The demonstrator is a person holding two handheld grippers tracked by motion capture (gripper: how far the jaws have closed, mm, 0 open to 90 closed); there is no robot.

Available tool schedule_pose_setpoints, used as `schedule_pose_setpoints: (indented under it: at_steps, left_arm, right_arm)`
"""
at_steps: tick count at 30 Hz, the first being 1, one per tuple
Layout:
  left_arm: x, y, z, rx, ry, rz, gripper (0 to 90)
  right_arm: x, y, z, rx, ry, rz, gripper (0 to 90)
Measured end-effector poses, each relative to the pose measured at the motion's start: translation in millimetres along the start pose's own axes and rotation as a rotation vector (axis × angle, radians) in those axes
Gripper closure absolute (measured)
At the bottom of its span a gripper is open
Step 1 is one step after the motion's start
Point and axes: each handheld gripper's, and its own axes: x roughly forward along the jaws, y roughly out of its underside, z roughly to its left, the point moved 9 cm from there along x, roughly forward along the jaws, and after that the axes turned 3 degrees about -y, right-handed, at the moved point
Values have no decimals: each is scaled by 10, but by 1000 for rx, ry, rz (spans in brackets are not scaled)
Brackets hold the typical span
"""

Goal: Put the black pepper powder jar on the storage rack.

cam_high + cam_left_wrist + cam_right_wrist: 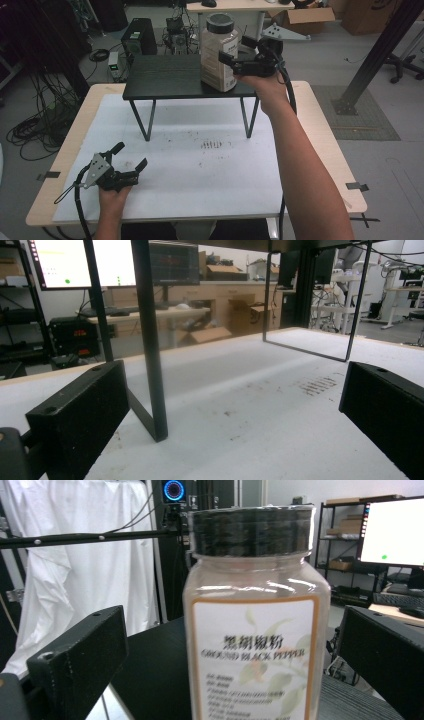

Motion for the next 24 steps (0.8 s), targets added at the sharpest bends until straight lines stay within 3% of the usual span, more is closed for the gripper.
schedule_pose_setpoints:
  at_steps: [8, 14, 24]
  left_arm:
    - [0, 0, 0, -1, 0, 0, 3]
    - [1, 1, 1, -1, -1, 1, 2]
    - [1, 1, 0, 0, 0, 2, 3]
  right_arm:
    - [-129, 43, 94, -7, -21, -26, 0]
    - [-265, 94, 242, -41, -46, -56, 0]
    - [-443, 441, 346, -9, -49, -75, 0]
